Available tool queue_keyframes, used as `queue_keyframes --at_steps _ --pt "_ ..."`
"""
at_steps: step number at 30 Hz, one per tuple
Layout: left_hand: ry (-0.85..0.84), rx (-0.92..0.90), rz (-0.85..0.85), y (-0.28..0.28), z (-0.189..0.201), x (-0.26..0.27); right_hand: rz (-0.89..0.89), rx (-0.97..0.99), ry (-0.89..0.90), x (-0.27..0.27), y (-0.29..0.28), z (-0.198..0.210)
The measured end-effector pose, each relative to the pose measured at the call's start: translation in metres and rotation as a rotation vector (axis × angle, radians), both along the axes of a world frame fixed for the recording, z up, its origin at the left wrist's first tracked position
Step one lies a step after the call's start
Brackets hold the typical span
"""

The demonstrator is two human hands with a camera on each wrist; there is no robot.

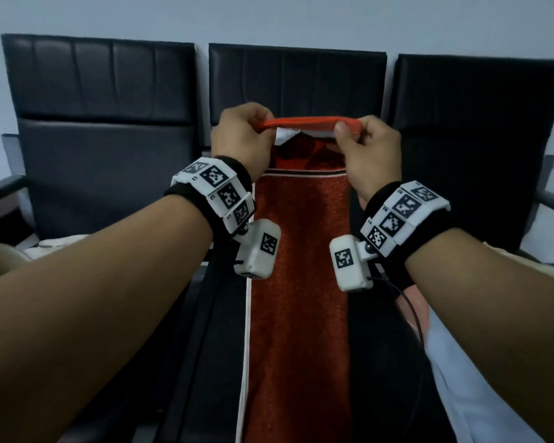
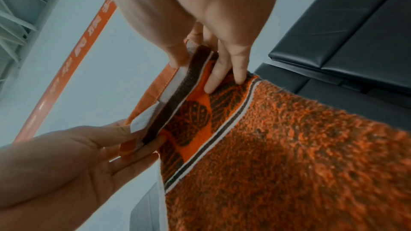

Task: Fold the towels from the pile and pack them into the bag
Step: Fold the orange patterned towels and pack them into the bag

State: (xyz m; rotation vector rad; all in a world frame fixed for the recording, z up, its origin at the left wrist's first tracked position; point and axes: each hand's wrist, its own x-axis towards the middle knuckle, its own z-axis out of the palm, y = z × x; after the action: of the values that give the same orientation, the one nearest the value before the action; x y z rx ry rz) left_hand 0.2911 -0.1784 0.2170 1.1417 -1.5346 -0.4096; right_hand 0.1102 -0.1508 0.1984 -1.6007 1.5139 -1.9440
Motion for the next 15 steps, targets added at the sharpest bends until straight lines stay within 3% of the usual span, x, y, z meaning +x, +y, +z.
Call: queue_keyframes --at_steps 8,15 --pt "-0.051 0.046 0.042 -0.085 -0.04 -0.019 0.021 0.047 -0.029 -0.02 -0.089 -0.043" --pt "-0.029 0.048 0.051 -0.14 -0.059 -0.028 0.051 0.024 -0.025 -0.032 -0.146 -0.057"
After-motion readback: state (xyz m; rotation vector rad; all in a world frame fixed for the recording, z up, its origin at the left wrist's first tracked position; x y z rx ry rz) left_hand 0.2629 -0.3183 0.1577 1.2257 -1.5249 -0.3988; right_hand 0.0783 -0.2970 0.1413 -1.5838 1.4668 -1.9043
